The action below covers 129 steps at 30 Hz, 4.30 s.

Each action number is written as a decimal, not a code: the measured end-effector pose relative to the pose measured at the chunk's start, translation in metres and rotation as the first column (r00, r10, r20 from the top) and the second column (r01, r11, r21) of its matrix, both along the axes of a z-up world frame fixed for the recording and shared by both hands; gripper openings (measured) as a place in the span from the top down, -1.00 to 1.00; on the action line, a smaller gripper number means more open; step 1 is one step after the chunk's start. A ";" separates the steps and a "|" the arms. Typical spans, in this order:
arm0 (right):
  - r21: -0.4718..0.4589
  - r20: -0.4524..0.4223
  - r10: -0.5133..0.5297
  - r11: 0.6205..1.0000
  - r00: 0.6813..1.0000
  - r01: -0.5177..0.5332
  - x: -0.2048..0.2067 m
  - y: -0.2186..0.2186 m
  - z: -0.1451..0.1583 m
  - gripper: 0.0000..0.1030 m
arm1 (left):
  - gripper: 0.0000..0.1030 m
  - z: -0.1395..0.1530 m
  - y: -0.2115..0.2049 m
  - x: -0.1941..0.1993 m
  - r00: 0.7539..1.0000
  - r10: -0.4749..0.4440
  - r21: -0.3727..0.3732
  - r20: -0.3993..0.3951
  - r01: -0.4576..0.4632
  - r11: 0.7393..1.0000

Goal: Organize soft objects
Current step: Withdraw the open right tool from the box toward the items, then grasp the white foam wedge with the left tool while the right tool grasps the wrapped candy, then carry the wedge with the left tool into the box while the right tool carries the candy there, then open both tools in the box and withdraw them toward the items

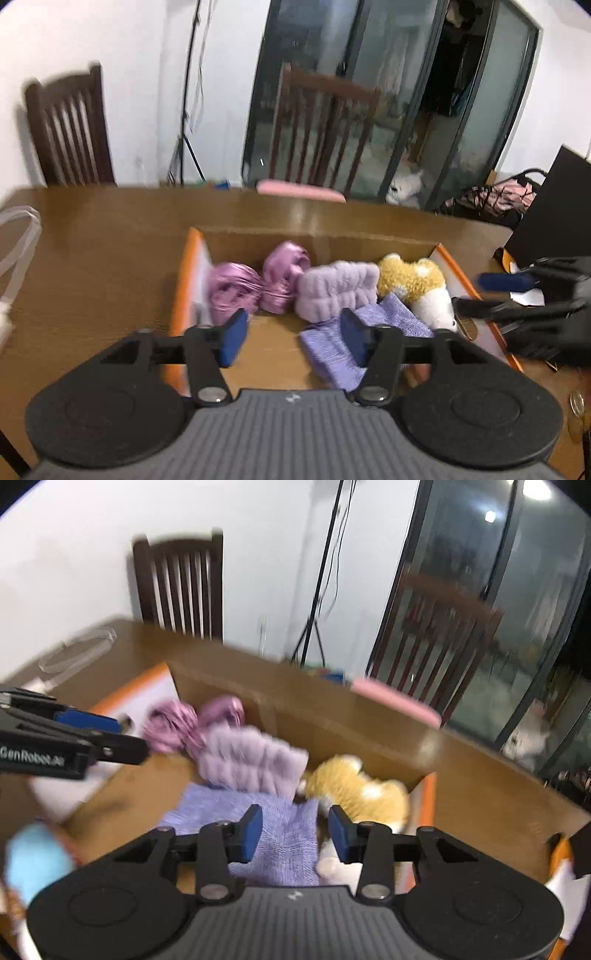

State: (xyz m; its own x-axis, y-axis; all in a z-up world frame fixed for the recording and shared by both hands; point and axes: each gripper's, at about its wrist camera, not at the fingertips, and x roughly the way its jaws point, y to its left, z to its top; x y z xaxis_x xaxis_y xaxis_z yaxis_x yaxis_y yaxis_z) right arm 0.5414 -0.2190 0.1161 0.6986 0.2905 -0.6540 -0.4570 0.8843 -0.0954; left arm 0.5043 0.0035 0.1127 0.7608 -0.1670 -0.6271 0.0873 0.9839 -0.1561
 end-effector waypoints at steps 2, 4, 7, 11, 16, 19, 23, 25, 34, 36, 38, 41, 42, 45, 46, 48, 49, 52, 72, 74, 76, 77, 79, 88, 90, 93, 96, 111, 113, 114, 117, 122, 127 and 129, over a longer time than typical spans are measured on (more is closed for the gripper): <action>0.020 0.053 0.002 1.000 0.999 -0.003 -0.024 -0.015 0.026 0.06 | -0.55 0.021 0.012 -0.029 0.998 0.025 0.028 0.050 -0.027 0.999; 0.038 0.106 -0.007 0.999 0.994 0.003 -0.050 -0.027 0.047 -0.09 | -0.62 0.038 0.022 -0.062 0.993 0.038 0.064 0.113 -0.046 0.997; 0.055 0.155 -0.007 0.998 0.988 -0.002 -0.089 -0.039 0.068 -0.10 | -0.69 0.057 0.031 -0.109 0.982 0.041 0.104 0.185 -0.061 0.993; 0.090 0.208 0.002 0.996 0.978 -0.021 -0.140 -0.042 0.086 -0.10 | -0.80 0.074 0.036 -0.161 0.969 0.018 0.114 0.248 -0.048 0.992; 0.179 0.255 0.034 0.981 0.966 -0.081 -0.210 -0.039 0.084 -0.12 | -0.92 0.069 0.036 -0.232 0.943 0.035 0.095 0.330 -0.070 0.993; 0.271 0.250 0.068 0.953 0.966 -0.137 -0.252 -0.041 0.061 -0.28 | -0.96 0.045 0.034 -0.278 0.940 0.051 0.075 0.337 -0.081 0.994; 0.348 0.212 0.066 0.927 0.975 -0.139 -0.300 -0.047 0.015 -0.30 | -0.97 0.010 0.026 -0.329 0.949 0.054 0.093 0.310 -0.087 0.992; 0.349 0.196 0.041 0.931 0.980 -0.109 -0.321 -0.048 -0.007 -0.30 | -0.97 -0.009 0.021 -0.351 0.953 0.071 0.092 0.295 -0.102 0.991; 0.340 0.132 0.034 0.937 0.991 -0.078 -0.362 -0.021 -0.074 -0.29 | -0.98 -0.067 0.027 -0.361 0.981 0.112 0.049 0.158 -0.121 0.991; 0.335 0.127 0.040 0.939 0.991 -0.081 -0.356 -0.013 -0.078 -0.29 | -0.97 -0.071 0.029 -0.355 0.980 0.115 0.041 0.162 -0.123 0.992; 0.344 0.121 0.044 0.935 0.992 -0.083 -0.347 -0.007 -0.081 -0.29 | -0.97 -0.075 0.031 -0.344 0.982 0.114 0.025 0.148 -0.119 0.993; 0.352 0.104 0.057 0.932 0.993 -0.090 -0.326 0.004 -0.084 -0.26 | -0.84 -0.079 0.031 -0.324 0.983 0.114 0.014 0.141 -0.117 0.993; 0.358 0.095 0.066 0.929 0.993 -0.096 -0.317 0.010 -0.086 -0.23 | -0.78 -0.080 0.031 -0.317 0.983 0.115 0.013 0.143 -0.118 0.993; 0.366 0.068 0.089 0.924 0.994 -0.108 -0.289 0.026 -0.088 -0.05 | -0.43 -0.083 0.036 -0.290 0.983 0.112 0.000 0.143 -0.113 0.994; 0.363 0.065 0.104 0.924 0.992 -0.120 -0.280 0.033 -0.089 0.05 | -0.35 -0.085 0.039 -0.281 0.984 0.111 -0.011 0.141 -0.110 0.994; 0.348 0.077 0.131 0.926 0.988 -0.149 -0.263 0.047 -0.089 0.13 | -0.30 -0.089 0.044 -0.262 0.986 0.106 -0.019 0.130 -0.105 0.994; 0.338 0.085 0.140 0.927 0.987 -0.161 -0.255 0.054 -0.088 0.16 | -0.27 -0.091 0.044 -0.253 0.986 0.107 -0.009 0.126 -0.107 0.994; 0.313 0.105 0.170 0.930 0.980 -0.195 -0.232 0.073 -0.084 0.19 | -0.26 -0.100 0.046 -0.229 0.991 0.094 0.010 0.098 -0.095 0.995; 0.254 0.076 0.118 0.958 0.990 -0.133 -0.180 0.084 -0.099 0.17 | 0.41 -0.116 0.039 -0.225 0.997 0.026 0.046 0.068 -0.029 0.999; 0.255 0.085 0.149 0.953 0.985 -0.166 -0.183 0.088 -0.098 0.16 | 0.39 -0.115 0.045 -0.224 0.996 0.051 0.041 0.067 -0.054 0.998; 0.242 0.101 0.197 0.946 0.975 -0.216 -0.186 0.098 -0.096 0.16 | 0.39 -0.115 0.052 -0.222 0.995 0.081 0.037 0.066 -0.083 0.996; 0.231 0.110 0.223 0.942 0.969 -0.243 -0.187 0.106 -0.096 0.16 | 0.39 -0.115 0.055 -0.221 0.993 0.092 0.034 0.068 -0.095 0.995; 0.201 0.110 0.274 0.935 0.955 -0.291 -0.185 0.120 -0.100 0.20 | 0.39 -0.114 0.061 -0.220 0.989 0.128 0.036 0.072 -0.130 0.991; 0.076 0.067 0.298 0.950 0.952 -0.302 -0.187 0.149 -0.114 0.68 | 0.40 -0.110 0.076 -0.234 0.982 0.176 0.035 0.061 -0.178 0.983; 0.052 0.079 0.283 0.956 0.956 -0.288 -0.199 0.140 -0.113 0.70 | 0.40 -0.106 0.071 -0.242 0.986 0.157 0.029 0.063 -0.159 0.987; 0.099 0.058 0.267 0.957 0.962 -0.272 -0.224 0.115 -0.110 0.71 | 0.40 -0.102 0.050 -0.258 0.996 0.070 -0.002 0.053 -0.070 0.998; 0.128 0.070 0.204 0.969 0.977 -0.211 -0.254 0.086 -0.103 0.71 | 0.40 -0.099 0.023 -0.269 0.998 -0.032 -0.029 0.056 0.034 0.999; 0.447 0.118 0.058 0.888 0.991 -0.105 -0.172 0.010 -0.041 0.71 | 0.40 -0.028 -0.012 -0.159 0.958 -0.171 0.011 0.230 0.173 0.985; 0.488 0.068 0.071 0.868 0.995 -0.095 -0.116 0.018 -0.032 0.71 | 0.40 -0.022 -0.010 -0.106 0.968 -0.169 0.024 0.188 0.167 0.986; 0.504 0.021 0.066 0.861 0.998 -0.067 -0.086 0.024 -0.031 0.71 | 0.40 -0.023 -0.010 -0.080 0.974 -0.164 0.026 0.156 0.162 0.986; 0.531 -0.126 0.052 0.847 0.991 0.023 -0.001 0.046 -0.033 0.71 | 0.40 -0.033 -0.011 -0.007 0.993 -0.107 0.081 0.046 0.103 0.991; 0.423 -0.233 0.013 0.902 0.972 0.089 0.075 0.083 -0.054 0.62 | 0.28 -0.049 -0.002 0.053 0.998 -0.045 0.128 -0.032 0.049 0.991; 0.436 -0.261 -0.006 0.891 0.965 0.124 0.092 0.087 -0.070 0.16 | 0.08 -0.049 0.010 0.055 0.998 -0.063 0.129 -0.018 0.065 0.989; 0.440 -0.250 -0.006 0.890 0.968 0.120 0.089 0.086 -0.066 0.15 | 0.01 -0.045 0.014 0.047 0.998 -0.056 0.117 -0.003 0.056 0.992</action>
State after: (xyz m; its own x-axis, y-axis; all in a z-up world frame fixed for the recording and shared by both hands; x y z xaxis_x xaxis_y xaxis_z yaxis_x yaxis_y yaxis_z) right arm 0.6304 -0.1334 0.0499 0.5672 0.5523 -0.6109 -0.3578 0.8334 0.4213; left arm 0.5511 0.0180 0.0676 0.7521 -0.1351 -0.6450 0.1430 0.9889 -0.0404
